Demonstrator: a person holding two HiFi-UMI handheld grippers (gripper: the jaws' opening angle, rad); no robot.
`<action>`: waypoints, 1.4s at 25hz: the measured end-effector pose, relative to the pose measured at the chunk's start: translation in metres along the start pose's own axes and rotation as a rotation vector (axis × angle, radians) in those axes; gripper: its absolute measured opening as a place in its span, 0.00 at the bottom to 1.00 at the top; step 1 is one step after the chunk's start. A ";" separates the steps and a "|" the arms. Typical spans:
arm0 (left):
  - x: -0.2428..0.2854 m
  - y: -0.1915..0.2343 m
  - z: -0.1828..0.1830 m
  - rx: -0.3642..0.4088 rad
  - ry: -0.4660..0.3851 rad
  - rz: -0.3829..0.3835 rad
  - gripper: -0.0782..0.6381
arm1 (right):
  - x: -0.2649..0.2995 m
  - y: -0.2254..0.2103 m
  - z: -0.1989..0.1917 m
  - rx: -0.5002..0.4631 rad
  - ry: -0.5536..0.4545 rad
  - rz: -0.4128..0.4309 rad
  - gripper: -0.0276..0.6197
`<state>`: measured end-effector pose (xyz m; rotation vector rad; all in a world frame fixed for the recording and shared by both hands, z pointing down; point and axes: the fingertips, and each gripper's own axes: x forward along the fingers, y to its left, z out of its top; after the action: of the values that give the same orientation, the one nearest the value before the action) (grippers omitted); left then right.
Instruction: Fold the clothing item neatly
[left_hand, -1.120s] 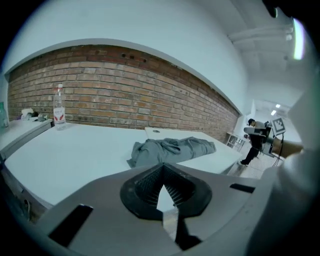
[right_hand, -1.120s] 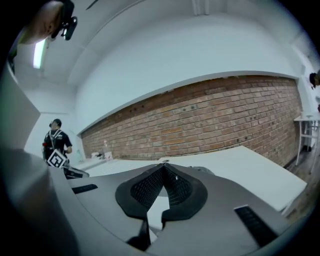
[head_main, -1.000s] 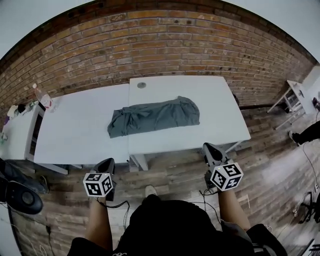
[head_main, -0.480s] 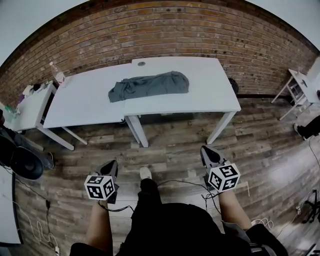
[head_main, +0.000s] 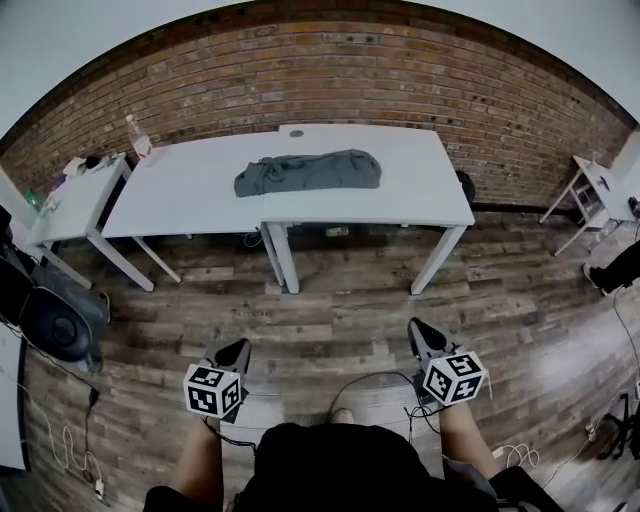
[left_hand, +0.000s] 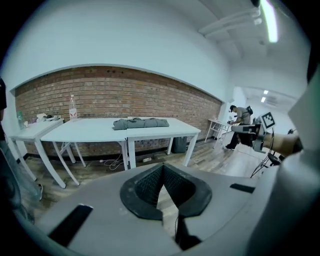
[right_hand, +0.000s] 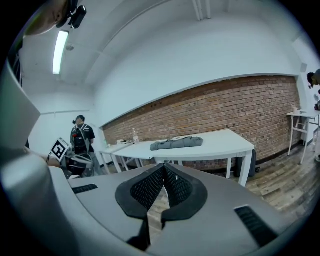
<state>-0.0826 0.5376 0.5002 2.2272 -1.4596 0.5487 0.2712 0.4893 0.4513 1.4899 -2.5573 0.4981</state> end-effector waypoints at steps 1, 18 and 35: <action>-0.007 -0.004 -0.005 0.000 -0.009 -0.016 0.11 | -0.004 0.006 -0.005 0.006 0.003 0.000 0.05; -0.130 0.052 -0.044 -0.008 -0.212 0.090 0.11 | -0.036 0.183 0.009 0.002 -0.117 -0.054 0.05; -0.133 0.027 -0.061 -0.030 -0.188 0.130 0.11 | -0.058 0.149 -0.023 -0.060 -0.076 -0.057 0.04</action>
<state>-0.1626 0.6622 0.4831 2.2220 -1.7041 0.3615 0.1707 0.6129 0.4249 1.5854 -2.5529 0.3611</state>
